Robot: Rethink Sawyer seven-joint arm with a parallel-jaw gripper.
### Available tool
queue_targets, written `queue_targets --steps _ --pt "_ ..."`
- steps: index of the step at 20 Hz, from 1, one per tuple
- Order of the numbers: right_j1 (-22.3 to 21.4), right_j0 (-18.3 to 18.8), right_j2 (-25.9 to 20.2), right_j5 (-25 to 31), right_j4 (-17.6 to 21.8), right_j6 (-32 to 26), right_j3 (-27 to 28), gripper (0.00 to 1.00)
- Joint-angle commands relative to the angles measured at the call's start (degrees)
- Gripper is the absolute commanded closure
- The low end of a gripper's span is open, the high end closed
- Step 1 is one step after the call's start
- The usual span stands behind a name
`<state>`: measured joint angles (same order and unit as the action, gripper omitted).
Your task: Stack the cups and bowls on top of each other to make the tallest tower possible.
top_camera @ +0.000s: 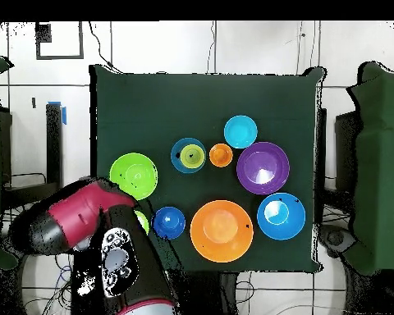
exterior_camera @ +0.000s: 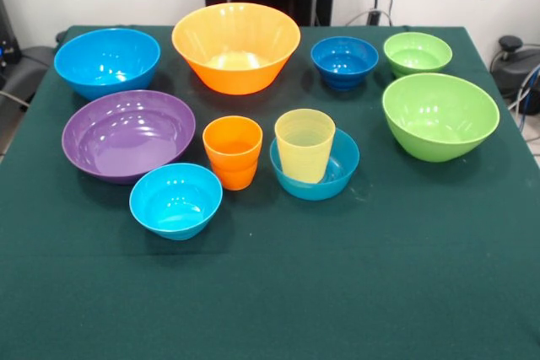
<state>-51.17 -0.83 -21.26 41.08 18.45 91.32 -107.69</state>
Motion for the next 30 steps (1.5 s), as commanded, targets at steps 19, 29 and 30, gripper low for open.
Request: queue_targets --steps 19,29,30 --pt "28.6 -4.0 8.9 -15.5 7.1 11.2 10.1 0.00" --pt "26.1 -9.0 12.1 -17.2 9.6 12.8 9.1 0.00" --pt "26.0 -9.2 12.1 -17.5 9.7 12.7 9.0 0.00"
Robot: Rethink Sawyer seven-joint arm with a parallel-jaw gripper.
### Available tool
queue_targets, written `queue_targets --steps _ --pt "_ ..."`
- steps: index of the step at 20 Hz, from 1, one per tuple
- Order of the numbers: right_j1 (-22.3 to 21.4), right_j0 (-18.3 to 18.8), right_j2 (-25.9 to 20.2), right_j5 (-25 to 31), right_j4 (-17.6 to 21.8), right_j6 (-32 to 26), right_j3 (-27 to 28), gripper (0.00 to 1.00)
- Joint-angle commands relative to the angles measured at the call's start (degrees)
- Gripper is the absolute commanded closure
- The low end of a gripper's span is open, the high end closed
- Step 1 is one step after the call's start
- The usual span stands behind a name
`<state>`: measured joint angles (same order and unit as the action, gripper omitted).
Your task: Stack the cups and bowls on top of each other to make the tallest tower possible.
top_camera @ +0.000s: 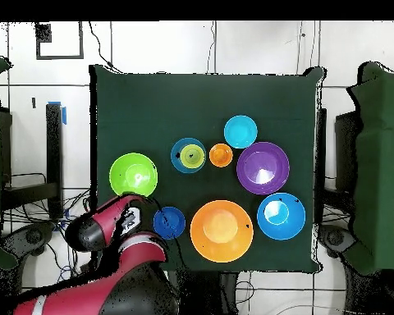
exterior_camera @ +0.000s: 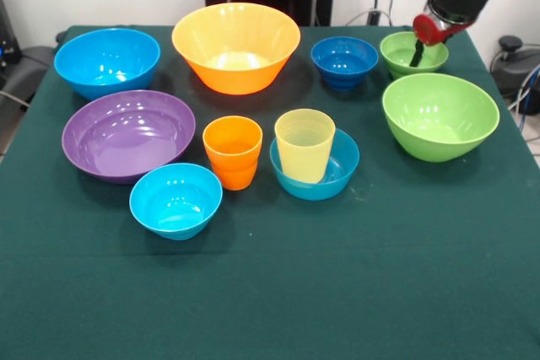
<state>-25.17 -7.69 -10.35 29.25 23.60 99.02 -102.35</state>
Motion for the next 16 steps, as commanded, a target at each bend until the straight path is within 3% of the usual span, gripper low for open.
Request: queue_targets --steps 1,16 --pt "-0.1 -2.6 1.3 -5.5 4.5 5.2 3.6 0.00" --pt "-2.1 -0.9 -0.4 -4.9 2.2 3.4 0.8 0.00"
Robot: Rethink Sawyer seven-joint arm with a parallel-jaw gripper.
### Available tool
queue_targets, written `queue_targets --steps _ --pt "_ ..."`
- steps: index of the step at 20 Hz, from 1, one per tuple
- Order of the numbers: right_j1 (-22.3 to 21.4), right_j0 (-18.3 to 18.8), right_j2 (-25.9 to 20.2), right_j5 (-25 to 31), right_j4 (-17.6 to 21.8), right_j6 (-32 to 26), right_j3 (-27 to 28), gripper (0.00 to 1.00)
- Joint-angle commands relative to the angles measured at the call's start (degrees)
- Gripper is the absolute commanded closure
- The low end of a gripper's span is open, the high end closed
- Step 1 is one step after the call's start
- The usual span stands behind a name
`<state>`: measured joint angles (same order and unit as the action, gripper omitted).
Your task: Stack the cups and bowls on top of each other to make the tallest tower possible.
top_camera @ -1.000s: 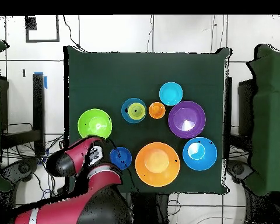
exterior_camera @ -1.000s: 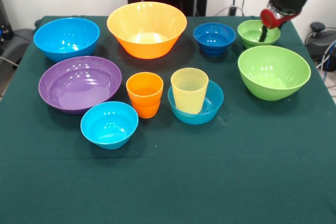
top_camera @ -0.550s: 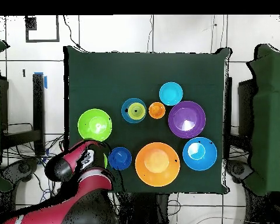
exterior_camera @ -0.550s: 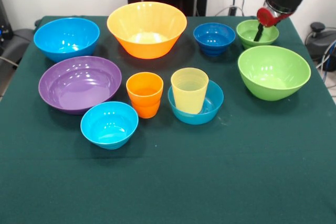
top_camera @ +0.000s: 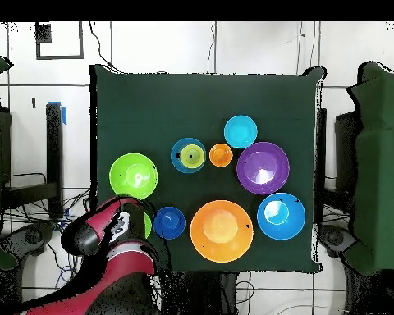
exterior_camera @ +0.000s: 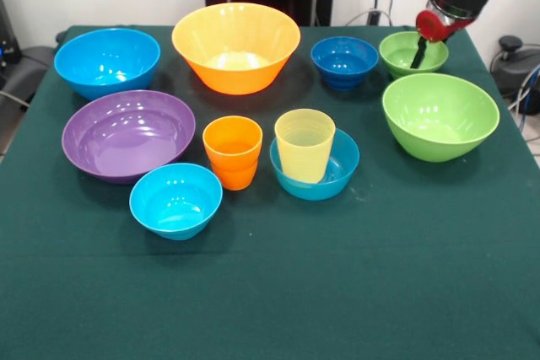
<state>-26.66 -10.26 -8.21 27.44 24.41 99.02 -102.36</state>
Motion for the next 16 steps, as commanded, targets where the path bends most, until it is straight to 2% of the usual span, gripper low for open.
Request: queue_targets --steps 1,11,16 --pt "-0.9 2.0 -2.8 -2.7 1.2 3.0 0.7 0.00" --pt "0.4 2.6 -3.2 -2.6 1.8 2.3 1.7 0.00" --pt "-4.2 2.9 -3.7 0.4 0.2 2.4 -1.6 0.00"
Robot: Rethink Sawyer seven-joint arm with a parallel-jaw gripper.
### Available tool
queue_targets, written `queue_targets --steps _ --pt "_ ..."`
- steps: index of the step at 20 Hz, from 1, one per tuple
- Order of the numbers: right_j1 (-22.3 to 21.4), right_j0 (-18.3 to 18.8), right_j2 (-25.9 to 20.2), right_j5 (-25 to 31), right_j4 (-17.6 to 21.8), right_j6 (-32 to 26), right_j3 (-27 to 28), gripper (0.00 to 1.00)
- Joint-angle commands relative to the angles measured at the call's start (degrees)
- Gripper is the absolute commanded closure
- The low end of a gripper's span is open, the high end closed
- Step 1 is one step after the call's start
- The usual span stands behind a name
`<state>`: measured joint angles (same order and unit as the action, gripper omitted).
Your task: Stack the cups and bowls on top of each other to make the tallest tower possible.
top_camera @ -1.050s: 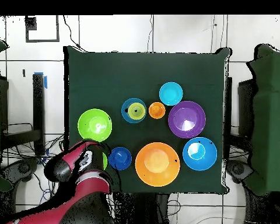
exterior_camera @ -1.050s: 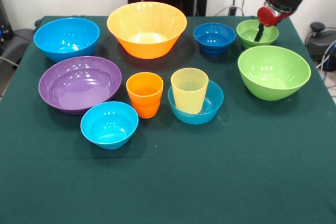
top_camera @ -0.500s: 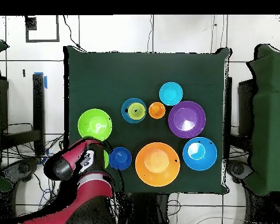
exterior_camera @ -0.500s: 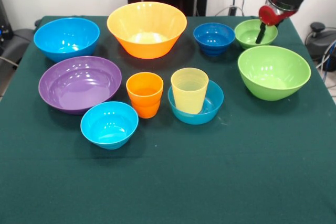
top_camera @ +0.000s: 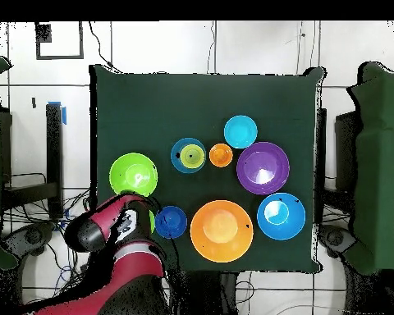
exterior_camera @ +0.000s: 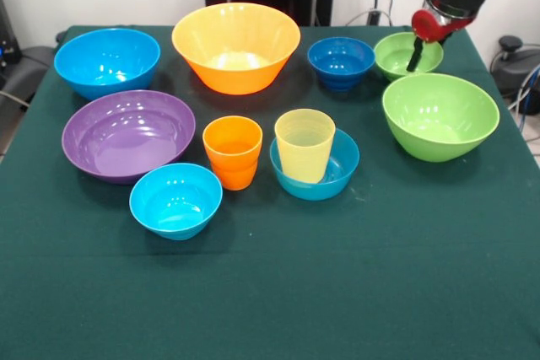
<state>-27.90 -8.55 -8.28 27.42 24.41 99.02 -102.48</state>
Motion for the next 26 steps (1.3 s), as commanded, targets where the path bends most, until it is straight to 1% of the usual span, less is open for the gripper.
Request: queue_targets --steps 1,4,6,9,15,21,23,26 --pt "-4.2 1.1 -3.8 1.5 -0.3 2.4 -2.3 0.00" --pt "-7.5 1.0 -4.3 3.8 -1.7 2.7 -4.4 0.00" --pt "-8.2 0.8 -4.4 3.8 -2.1 3.0 -5.1 0.00" --pt "-6.3 0.7 -4.2 2.7 -1.7 3.2 -4.2 0.00" --pt "-5.4 1.3 -4.9 1.8 -1.4 2.6 -4.0 0.00" --pt "-4.7 0.3 -3.9 0.4 -0.5 3.5 -3.0 0.00" --pt "-3.7 1.0 -4.4 -0.1 -0.5 3.1 -2.8 0.00" --pt "-3.6 1.1 -4.2 -0.4 -0.3 3.1 -2.8 0.00"
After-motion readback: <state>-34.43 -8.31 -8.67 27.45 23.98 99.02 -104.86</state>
